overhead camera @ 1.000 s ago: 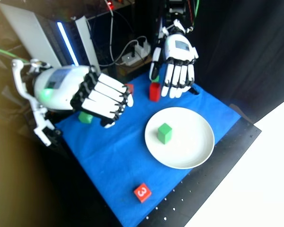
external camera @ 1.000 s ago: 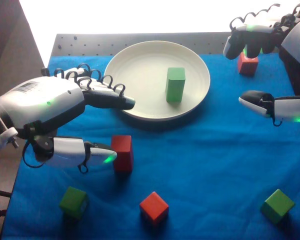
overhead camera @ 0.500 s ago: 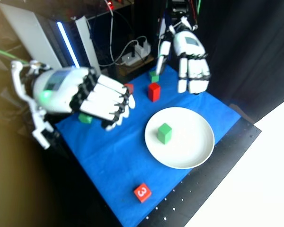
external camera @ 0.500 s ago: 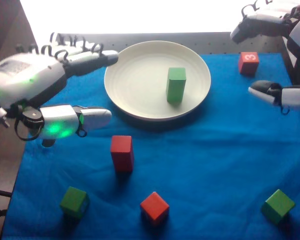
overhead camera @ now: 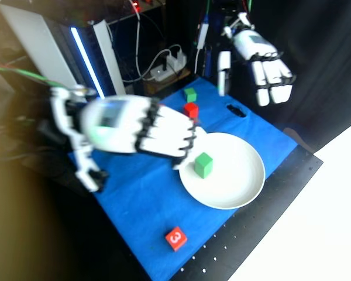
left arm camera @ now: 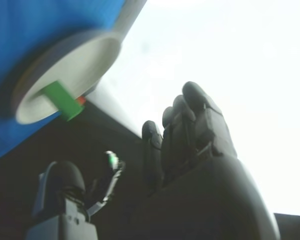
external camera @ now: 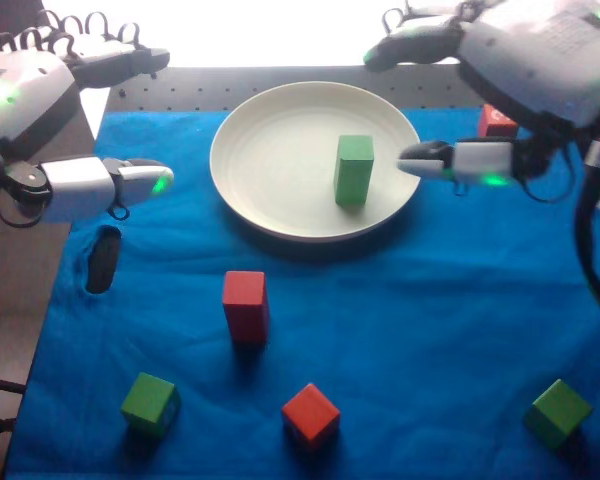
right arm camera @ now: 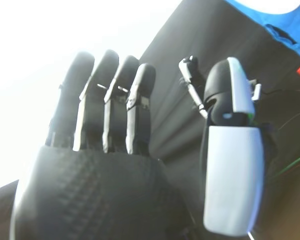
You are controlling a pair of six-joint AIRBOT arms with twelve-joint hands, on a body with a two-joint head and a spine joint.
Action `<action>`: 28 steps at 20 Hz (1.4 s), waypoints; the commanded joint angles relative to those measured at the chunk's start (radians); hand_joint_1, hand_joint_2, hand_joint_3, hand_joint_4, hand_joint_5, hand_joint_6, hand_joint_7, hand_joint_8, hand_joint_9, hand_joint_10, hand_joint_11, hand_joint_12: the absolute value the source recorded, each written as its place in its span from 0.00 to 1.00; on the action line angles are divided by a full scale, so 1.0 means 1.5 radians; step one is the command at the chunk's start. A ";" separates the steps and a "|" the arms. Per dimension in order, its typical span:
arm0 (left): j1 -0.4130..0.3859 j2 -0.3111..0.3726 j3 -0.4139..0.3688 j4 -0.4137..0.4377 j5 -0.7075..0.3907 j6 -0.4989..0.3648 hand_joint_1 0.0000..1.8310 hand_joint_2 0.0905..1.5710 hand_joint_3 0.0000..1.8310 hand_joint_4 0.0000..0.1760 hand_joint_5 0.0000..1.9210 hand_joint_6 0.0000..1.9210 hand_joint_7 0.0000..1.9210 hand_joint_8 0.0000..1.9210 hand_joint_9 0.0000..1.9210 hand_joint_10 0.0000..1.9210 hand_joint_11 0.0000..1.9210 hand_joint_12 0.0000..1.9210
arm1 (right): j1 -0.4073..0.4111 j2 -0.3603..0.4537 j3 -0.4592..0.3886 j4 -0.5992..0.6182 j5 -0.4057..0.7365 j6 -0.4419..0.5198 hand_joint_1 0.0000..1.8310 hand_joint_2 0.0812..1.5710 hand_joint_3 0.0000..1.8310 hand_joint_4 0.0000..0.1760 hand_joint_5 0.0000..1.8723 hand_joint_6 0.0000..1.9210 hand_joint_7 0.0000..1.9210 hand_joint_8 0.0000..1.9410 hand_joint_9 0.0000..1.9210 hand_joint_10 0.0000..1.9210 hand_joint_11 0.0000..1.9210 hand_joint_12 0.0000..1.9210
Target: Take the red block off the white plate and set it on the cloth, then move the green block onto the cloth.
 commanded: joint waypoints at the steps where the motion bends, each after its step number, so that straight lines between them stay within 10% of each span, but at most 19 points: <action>1: -0.009 0.000 0.006 0.004 -0.080 -0.001 0.30 0.63 0.00 0.58 0.21 0.01 0.15 0.00 0.15 0.01 0.00 0.57 | 0.014 -0.006 0.009 -0.008 -0.060 0.001 0.59 0.55 0.00 0.00 0.38 0.02 0.33 0.11 0.21 0.46 0.11 0.83; 4: -0.009 0.000 0.010 -0.005 -0.078 -0.001 0.36 0.66 0.00 0.44 0.23 0.01 0.15 0.00 0.14 0.00 0.00 0.53 | 0.028 -0.038 0.038 0.001 -0.027 0.001 0.56 0.54 0.00 0.00 0.36 0.00 0.31 0.08 0.19 0.52 0.14 0.85; 11: -0.009 0.002 0.010 -0.009 -0.086 -0.001 0.34 0.66 0.00 0.69 0.23 0.00 0.16 0.00 0.14 0.00 0.00 0.49 | 0.041 -0.099 0.094 0.012 0.039 0.001 0.53 0.53 0.00 0.00 0.33 0.00 0.36 0.00 0.30 0.21 0.12 0.71; 16: -0.009 0.003 0.007 -0.009 -0.094 -0.001 0.34 0.66 0.00 0.39 0.24 0.00 0.16 0.00 0.15 0.01 0.00 0.58 | 0.047 -0.143 0.146 0.029 0.093 0.001 0.49 0.51 0.00 0.00 0.33 0.00 0.33 0.01 0.25 0.21 0.01 0.76; 18: -0.009 0.003 0.006 -0.007 -0.095 -0.001 0.34 0.67 0.00 0.47 0.24 0.00 0.17 0.00 0.16 0.01 0.00 0.60 | 0.047 -0.152 0.158 0.034 0.105 0.001 0.50 0.51 0.00 0.00 0.34 0.00 0.38 0.03 0.19 0.56 0.05 0.93; 20: -0.009 0.003 0.004 -0.006 -0.097 -0.001 0.35 0.67 0.00 0.45 0.25 0.01 0.18 0.00 0.17 0.01 0.00 0.58 | 0.047 -0.163 0.172 0.038 0.120 0.001 0.53 0.53 0.00 0.00 0.33 0.00 0.19 0.59 0.15 0.90 0.18 1.00; 21: -0.009 0.003 0.004 -0.005 -0.098 -0.001 0.35 0.67 0.00 0.38 0.26 0.01 0.18 0.00 0.17 0.01 0.00 0.58 | 0.047 -0.166 0.175 0.039 0.123 0.001 0.53 0.53 0.00 0.00 0.33 0.00 0.17 0.70 0.14 0.96 0.21 1.00; 23: -0.009 0.004 0.002 -0.005 -0.100 -0.001 0.36 0.68 0.00 0.39 0.26 0.01 0.19 0.01 0.18 0.01 0.00 0.59 | 0.047 -0.169 0.180 0.040 0.130 0.001 0.55 0.54 0.00 0.00 0.34 0.00 0.20 0.60 0.15 0.86 0.16 1.00; 27: -0.010 0.004 -0.001 -0.003 -0.106 -0.001 0.38 0.68 0.00 0.37 0.26 0.00 0.19 0.00 0.19 0.01 0.00 0.59 | 0.047 -0.180 0.191 0.041 0.145 0.001 0.64 0.59 0.00 0.00 0.38 0.00 0.41 0.03 0.35 0.23 0.13 0.75; 28: -0.010 0.004 -0.001 -0.003 -0.106 -0.001 0.38 0.68 0.00 0.37 0.26 0.00 0.19 0.00 0.19 0.01 0.00 0.59 | 0.047 -0.180 0.191 0.041 0.145 0.001 0.64 0.59 0.00 0.00 0.38 0.00 0.41 0.03 0.35 0.23 0.13 0.75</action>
